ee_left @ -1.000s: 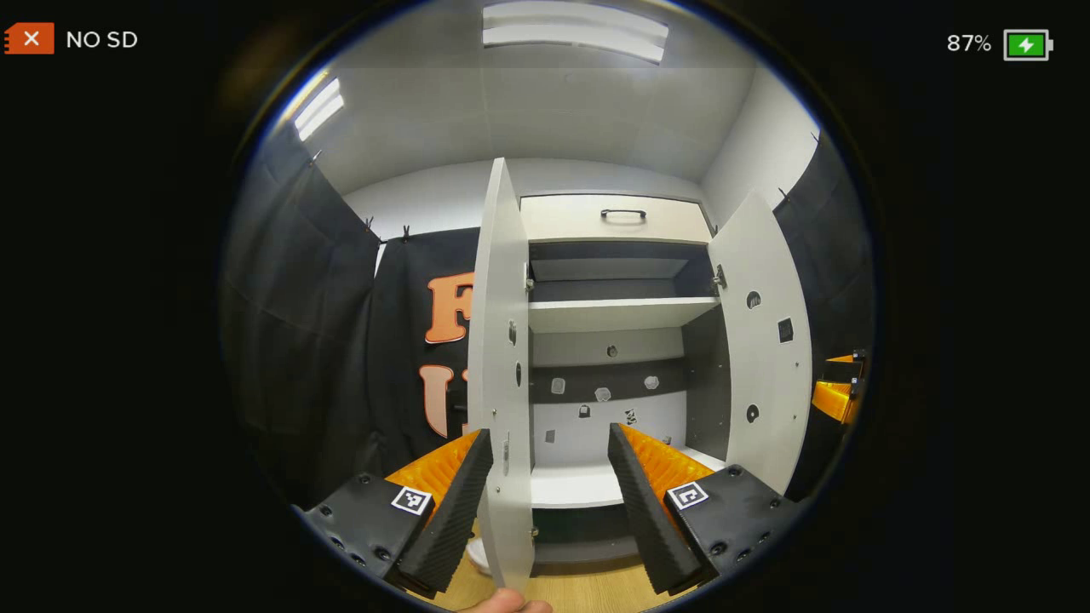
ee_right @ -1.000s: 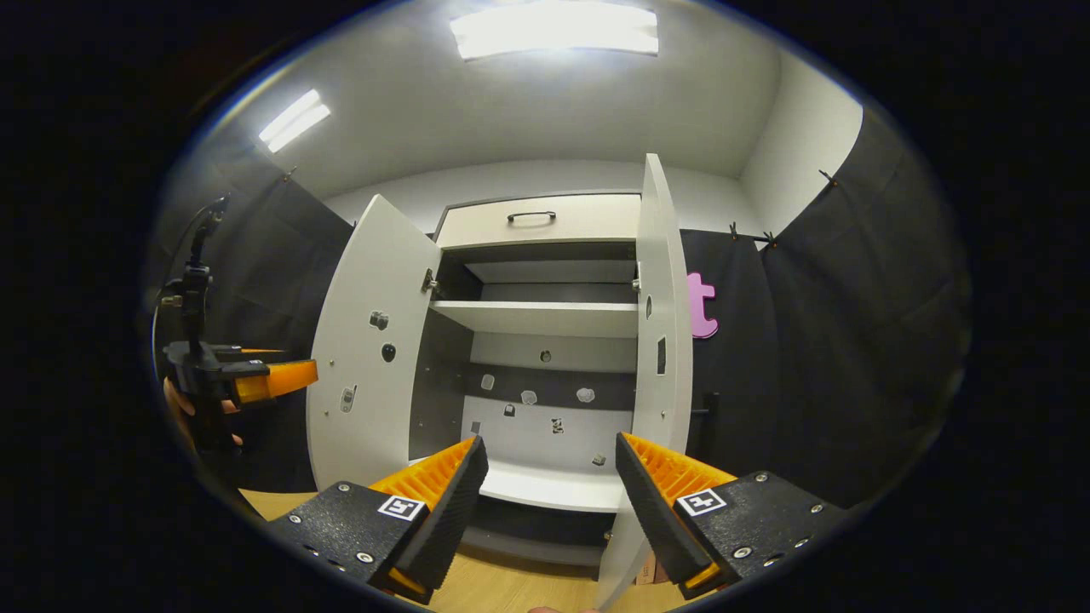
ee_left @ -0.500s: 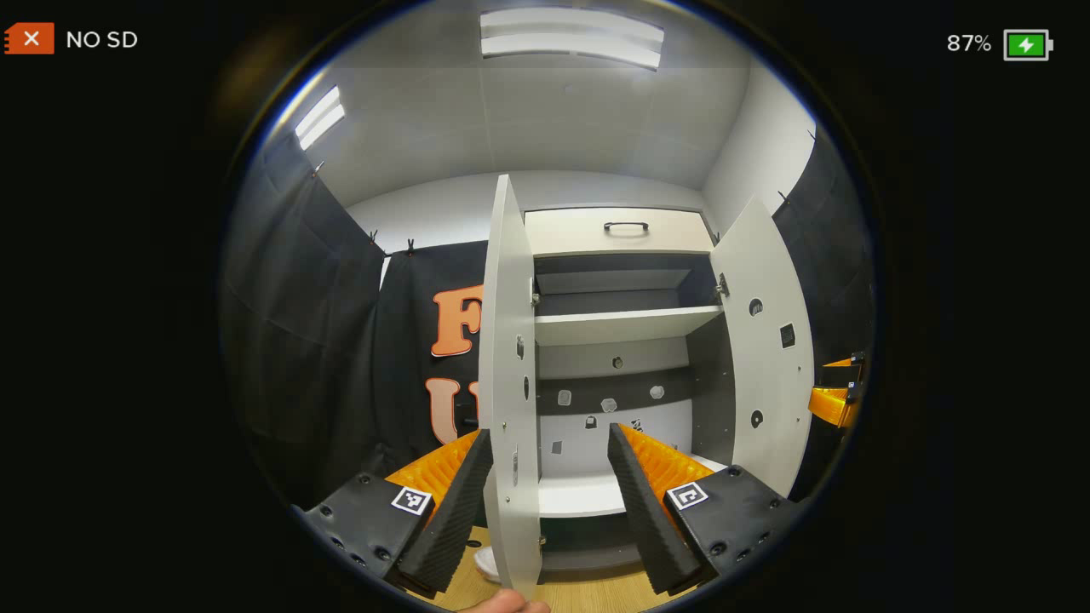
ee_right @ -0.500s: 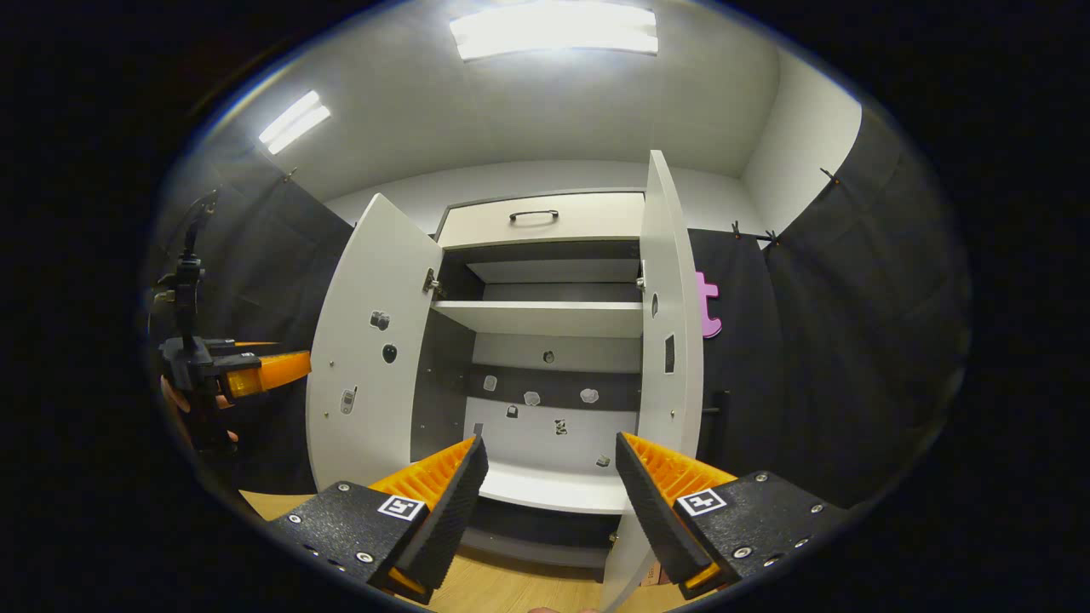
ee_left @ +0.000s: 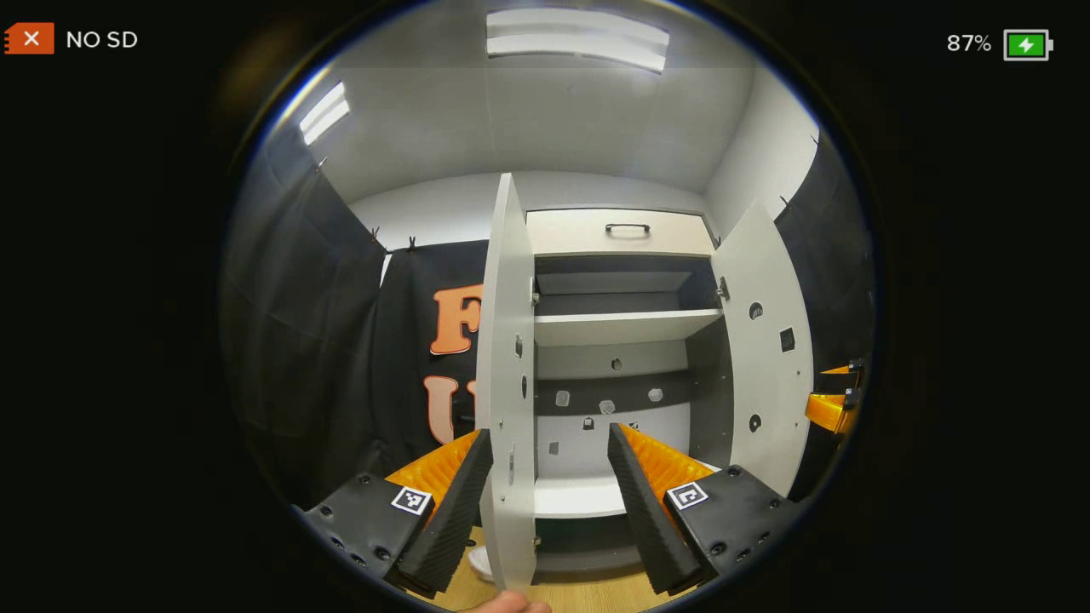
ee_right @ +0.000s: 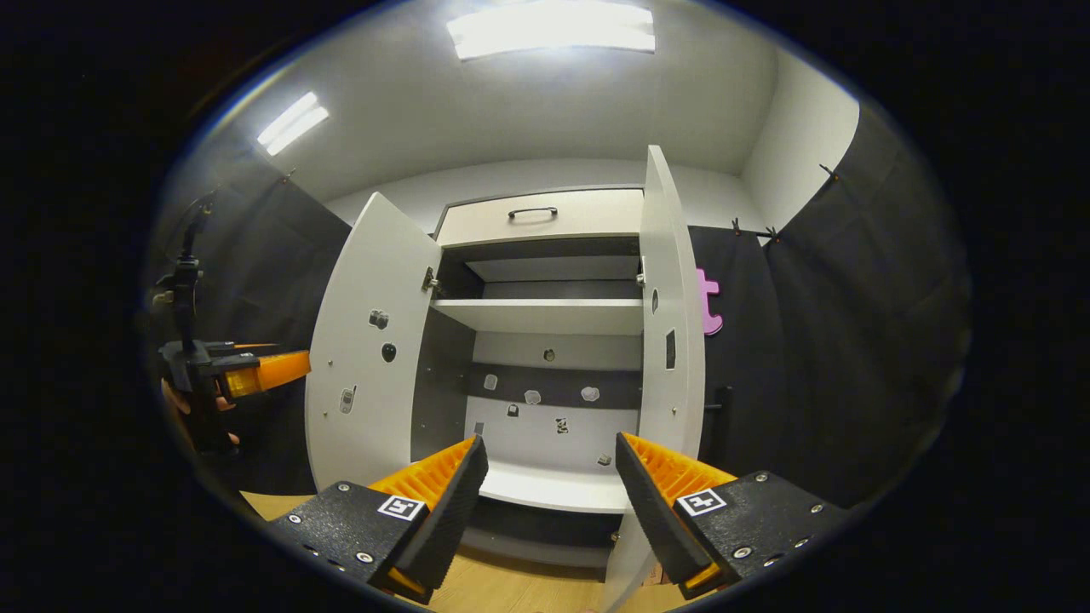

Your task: Open the right door of the double-door shoe cabinet with the right hand, and open the left door with the left hand.

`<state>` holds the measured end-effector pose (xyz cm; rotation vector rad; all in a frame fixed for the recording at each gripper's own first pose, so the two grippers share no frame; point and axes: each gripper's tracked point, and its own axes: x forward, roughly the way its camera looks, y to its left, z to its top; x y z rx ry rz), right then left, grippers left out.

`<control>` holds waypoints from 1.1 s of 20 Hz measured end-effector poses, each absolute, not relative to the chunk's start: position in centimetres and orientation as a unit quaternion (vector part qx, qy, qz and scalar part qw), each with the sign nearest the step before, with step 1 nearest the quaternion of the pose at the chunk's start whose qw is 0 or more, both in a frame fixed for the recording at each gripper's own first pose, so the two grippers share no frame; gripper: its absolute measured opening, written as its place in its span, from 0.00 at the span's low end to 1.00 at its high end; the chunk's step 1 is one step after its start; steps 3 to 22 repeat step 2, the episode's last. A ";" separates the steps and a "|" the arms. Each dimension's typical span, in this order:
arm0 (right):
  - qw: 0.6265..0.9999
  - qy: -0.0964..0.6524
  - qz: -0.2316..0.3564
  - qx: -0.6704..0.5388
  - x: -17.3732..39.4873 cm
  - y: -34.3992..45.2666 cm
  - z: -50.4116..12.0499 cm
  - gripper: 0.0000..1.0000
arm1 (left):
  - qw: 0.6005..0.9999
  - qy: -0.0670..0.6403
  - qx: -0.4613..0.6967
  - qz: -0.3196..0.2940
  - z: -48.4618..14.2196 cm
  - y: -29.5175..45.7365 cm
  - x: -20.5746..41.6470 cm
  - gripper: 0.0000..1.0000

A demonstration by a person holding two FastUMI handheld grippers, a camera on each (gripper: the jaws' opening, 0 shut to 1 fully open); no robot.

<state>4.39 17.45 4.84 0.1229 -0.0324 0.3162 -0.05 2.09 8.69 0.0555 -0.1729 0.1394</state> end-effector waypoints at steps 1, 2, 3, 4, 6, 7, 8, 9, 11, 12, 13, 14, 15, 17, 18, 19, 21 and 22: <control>0.985 -0.017 0.158 0.061 4.3 17.4 4.8 0.92 | 0.993 -0.088 0.028 0.069 8.7 2.1 -0.1 0.82; 0.986 -0.018 0.157 0.061 4.3 17.4 4.8 0.92 | 0.993 -0.089 0.029 0.068 8.8 2.0 -0.1 0.82; 0.986 -0.018 0.157 0.061 4.3 17.4 4.8 0.92 | 0.993 -0.089 0.029 0.068 8.8 2.0 -0.1 0.82; 0.986 -0.018 0.157 0.061 4.3 17.4 4.8 0.92 | 0.993 -0.089 0.029 0.068 8.8 2.0 -0.1 0.82; 0.986 -0.018 0.157 0.061 4.3 17.4 4.8 0.92 | 0.993 -0.089 0.029 0.068 8.8 2.0 -0.1 0.82; 0.986 -0.018 0.157 0.061 4.3 17.4 4.8 0.92 | 0.993 -0.089 0.029 0.068 8.8 2.0 -0.1 0.82; 0.986 -0.018 0.157 0.061 4.3 17.4 4.8 0.92 | 0.993 -0.089 0.029 0.068 8.8 2.0 -0.1 0.82; 0.986 -0.018 0.157 0.061 4.3 17.4 4.8 0.92 | 0.993 -0.089 0.029 0.068 8.8 2.0 -0.1 0.82; 0.986 -0.018 0.157 0.061 4.3 17.4 4.8 0.92 | 0.993 -0.089 0.029 0.068 8.8 2.0 -0.1 0.82; 0.986 -0.018 0.157 0.061 4.3 17.4 4.8 0.92 | 0.993 -0.089 0.029 0.068 8.8 2.0 -0.1 0.82; 0.986 -0.018 0.157 0.061 4.3 17.4 4.8 0.92 | 0.993 -0.089 0.029 0.068 8.8 2.0 -0.1 0.82; 0.986 -0.018 0.157 0.061 4.3 17.4 4.8 0.92 | 0.993 -0.089 0.029 0.068 8.8 2.0 -0.1 0.82; 0.986 -0.018 0.157 0.061 4.3 17.4 4.8 0.92 | 0.993 -0.089 0.029 0.068 8.8 2.0 -0.1 0.82; 0.986 -0.018 0.157 0.061 4.3 17.4 4.8 0.92 | 0.993 -0.089 0.029 0.068 8.8 2.0 -0.1 0.82; 0.986 -0.018 0.157 0.061 4.3 17.4 4.8 0.92 | 0.993 -0.089 0.029 0.068 8.8 2.0 -0.1 0.82; 0.986 -0.018 0.157 0.061 4.3 17.4 4.8 0.92 | 0.993 -0.089 0.029 0.068 8.8 2.0 -0.1 0.82; 0.986 -0.018 0.157 0.061 4.3 17.4 4.8 0.92 | 0.993 -0.089 0.029 0.068 8.8 2.0 -0.1 0.82; 0.986 -0.018 0.157 0.061 4.3 17.4 4.8 0.92 | 0.993 -0.089 0.029 0.068 8.8 2.0 -0.1 0.82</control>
